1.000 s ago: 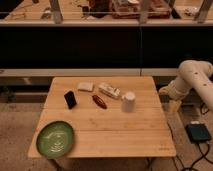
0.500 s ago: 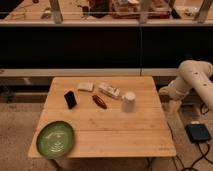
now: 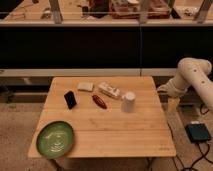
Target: Place the ceramic cup over the eraser
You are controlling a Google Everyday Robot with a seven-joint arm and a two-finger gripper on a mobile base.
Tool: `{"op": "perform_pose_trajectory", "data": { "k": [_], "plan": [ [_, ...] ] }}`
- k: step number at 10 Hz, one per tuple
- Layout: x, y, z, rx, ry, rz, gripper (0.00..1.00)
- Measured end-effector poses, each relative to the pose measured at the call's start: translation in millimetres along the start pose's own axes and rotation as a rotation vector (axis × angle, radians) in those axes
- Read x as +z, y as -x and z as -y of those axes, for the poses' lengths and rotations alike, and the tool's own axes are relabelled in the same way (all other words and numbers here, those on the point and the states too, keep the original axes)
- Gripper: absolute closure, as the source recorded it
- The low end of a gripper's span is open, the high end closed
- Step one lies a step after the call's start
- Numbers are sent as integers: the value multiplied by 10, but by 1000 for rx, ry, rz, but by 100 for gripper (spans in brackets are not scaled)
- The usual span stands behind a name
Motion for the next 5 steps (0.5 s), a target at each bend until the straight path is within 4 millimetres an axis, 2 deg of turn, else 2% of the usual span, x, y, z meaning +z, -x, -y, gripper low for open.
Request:
{"op": "perform_pose_trajectory", "data": {
  "k": [1,4,5],
  "plan": [
    [-5,49,66,-7,-2,6,20],
    [-42,32,157,-54,-3,25,20],
    [-32,138,251,-75,-7,37,20]
  ]
}}
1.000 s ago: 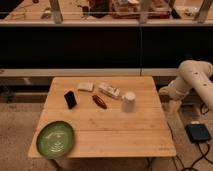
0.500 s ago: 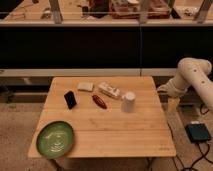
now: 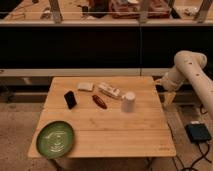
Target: Place the ceramic cup over the eraser
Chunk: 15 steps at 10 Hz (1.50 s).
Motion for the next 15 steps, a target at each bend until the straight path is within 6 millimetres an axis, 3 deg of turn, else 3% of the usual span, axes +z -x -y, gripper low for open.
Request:
{"op": "perform_pose_trajectory", "data": {
  "k": [4,15],
  "plan": [
    [42,343,411,-88,-4,35,20],
    [802,1072,605,-217,64,93,20]
  ]
}}
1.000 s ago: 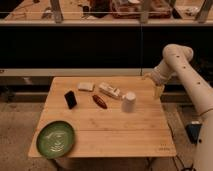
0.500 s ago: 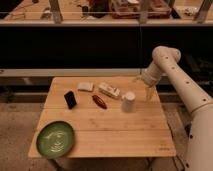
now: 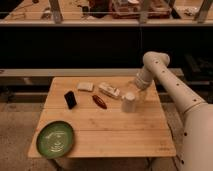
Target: Place the ceramic cup over the eraser
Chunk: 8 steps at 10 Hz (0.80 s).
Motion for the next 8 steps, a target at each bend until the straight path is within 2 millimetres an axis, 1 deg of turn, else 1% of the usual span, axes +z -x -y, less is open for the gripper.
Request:
{"op": "perform_pose_trajectory", "data": {
  "k": [1,2,3,5,6,7,8],
  "plan": [
    [50,31,9,-9,3,0,20],
    [193,72,-1,-16,12,3,21],
    [300,102,-8,-16,19,5,27],
    [361,175,1,-16,17,7,43],
    [321,227,-2,-16,11,6,55],
    [239,270,30,-22,6,6,67],
    [194,308,54,-32,6,6,75]
  ]
}}
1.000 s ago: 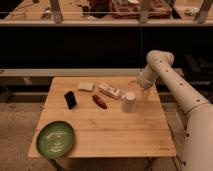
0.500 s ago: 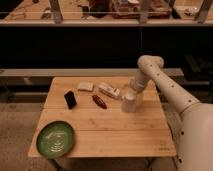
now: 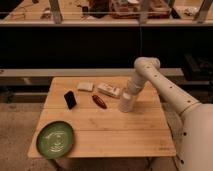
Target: Place the ceramic cup over the eraser
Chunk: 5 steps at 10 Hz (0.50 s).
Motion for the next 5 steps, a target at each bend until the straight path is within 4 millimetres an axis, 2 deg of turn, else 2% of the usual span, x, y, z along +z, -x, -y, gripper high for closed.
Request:
{"op": "perform_pose_trajectory", "data": {
  "k": [1,2,3,5],
  "plan": [
    [-35,51,50,-17,-1,2,86],
    [-109,97,83,-26,2,6,92],
    [-164,133,108,-31,2,7,92],
    [-382,361,315,-55,-4,9,92]
  ]
}}
